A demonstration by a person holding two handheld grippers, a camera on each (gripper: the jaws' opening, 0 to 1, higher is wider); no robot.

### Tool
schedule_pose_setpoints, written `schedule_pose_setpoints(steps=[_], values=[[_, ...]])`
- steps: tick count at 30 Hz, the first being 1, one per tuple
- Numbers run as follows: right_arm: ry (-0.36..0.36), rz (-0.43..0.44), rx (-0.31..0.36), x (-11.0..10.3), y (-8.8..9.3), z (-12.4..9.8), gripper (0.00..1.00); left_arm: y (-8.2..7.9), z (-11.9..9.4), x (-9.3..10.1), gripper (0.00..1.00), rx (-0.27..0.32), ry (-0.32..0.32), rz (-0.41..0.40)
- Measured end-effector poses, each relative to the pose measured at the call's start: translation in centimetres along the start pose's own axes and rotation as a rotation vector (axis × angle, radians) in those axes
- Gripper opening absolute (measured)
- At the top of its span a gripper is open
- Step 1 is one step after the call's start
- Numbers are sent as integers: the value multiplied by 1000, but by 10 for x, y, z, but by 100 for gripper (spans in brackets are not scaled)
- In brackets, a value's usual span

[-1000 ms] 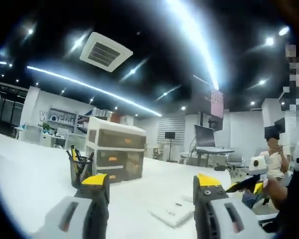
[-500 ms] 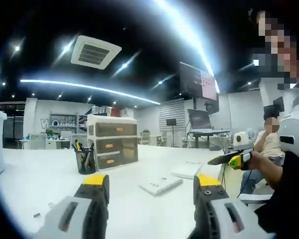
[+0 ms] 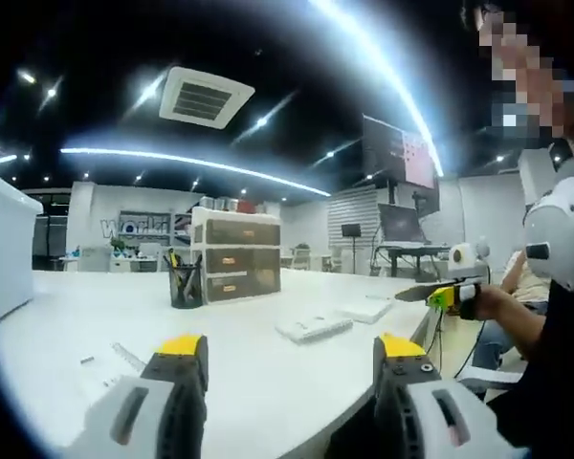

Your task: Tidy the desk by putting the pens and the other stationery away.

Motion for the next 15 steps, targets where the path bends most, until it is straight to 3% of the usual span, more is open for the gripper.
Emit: schedule_pose_setpoints(steps=[8,15], values=[[101,-187,-41,12,-13,-8,58,10,-7,-2,71,-20,-8,-52],[162,-394,-80,20,-32,6,58,12,-13,-10,73,16,-56,-73]])
Point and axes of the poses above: the point that each gripper's makers call its tool centre point, and the gripper's own axes: z roughly forward along the fingers, x roughly to its right, y roughly out of its underside, the point moved 10 cm from there along -z, roughly backward along the fingers, and after that the axes turned 7 degrees about y, right-handed, at the moved point
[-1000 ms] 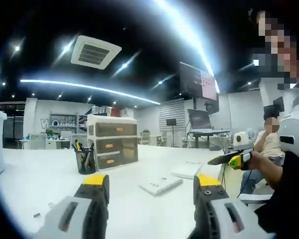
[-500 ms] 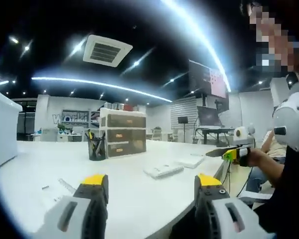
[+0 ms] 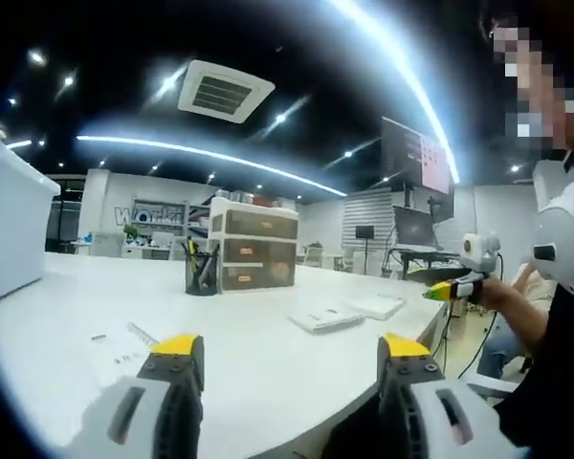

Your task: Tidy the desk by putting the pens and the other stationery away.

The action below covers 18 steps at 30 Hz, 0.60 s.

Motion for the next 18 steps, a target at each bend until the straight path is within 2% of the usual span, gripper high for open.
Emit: schedule_pose_setpoints(steps=[6,13,18], values=[[27,-152,-19,12,-19,23,57,-2,-7,-2,73,24,-11,-9],[2,-202,-10,23,-38,48,56,-2,-15,-2,72,29,-27,-9],[3,-276,-12,31,-51,67,56,-3,-22,-4,71,23,-50,-2]])
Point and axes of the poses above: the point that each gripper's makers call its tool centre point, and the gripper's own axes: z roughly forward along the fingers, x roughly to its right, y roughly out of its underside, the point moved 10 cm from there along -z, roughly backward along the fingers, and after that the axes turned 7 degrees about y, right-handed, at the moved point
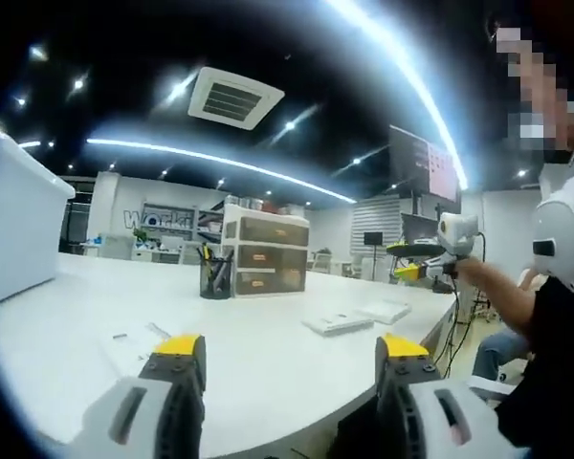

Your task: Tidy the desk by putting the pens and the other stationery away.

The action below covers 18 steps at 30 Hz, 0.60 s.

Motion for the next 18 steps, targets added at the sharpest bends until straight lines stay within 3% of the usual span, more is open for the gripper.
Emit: schedule_pose_setpoints(steps=[5,8,18], values=[[51,-189,-33,15,-8,25,55,-1,-5,1,71,2,-11,7],[107,-253,-19,24,-13,41,56,-3,-9,3,72,3,-15,18],[119,-343,-49,38,-18,90,54,-6,-17,8,73,1,-18,33]])
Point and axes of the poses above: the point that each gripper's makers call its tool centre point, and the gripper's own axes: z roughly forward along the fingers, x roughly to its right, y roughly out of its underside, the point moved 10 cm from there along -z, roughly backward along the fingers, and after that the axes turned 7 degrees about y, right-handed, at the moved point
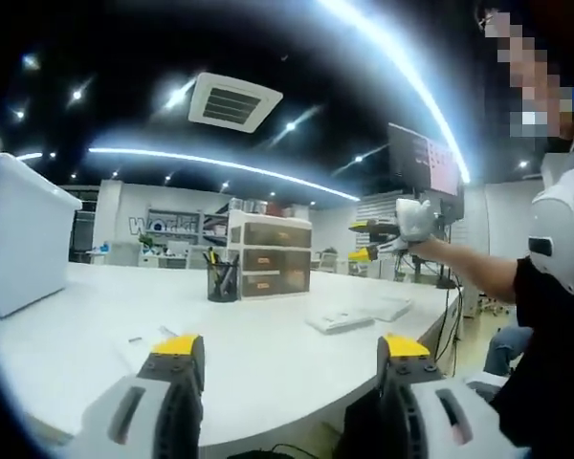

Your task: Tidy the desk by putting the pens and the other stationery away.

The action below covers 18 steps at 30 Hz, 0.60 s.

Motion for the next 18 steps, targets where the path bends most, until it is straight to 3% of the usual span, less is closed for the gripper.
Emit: schedule_pose_setpoints(steps=[12,18], values=[[22,-220,-7,4,-4,55,45,0,-5,3,73,11,-7,-5],[18,-264,-17,0,-4,76,44,-1,-7,6,73,2,0,4]])
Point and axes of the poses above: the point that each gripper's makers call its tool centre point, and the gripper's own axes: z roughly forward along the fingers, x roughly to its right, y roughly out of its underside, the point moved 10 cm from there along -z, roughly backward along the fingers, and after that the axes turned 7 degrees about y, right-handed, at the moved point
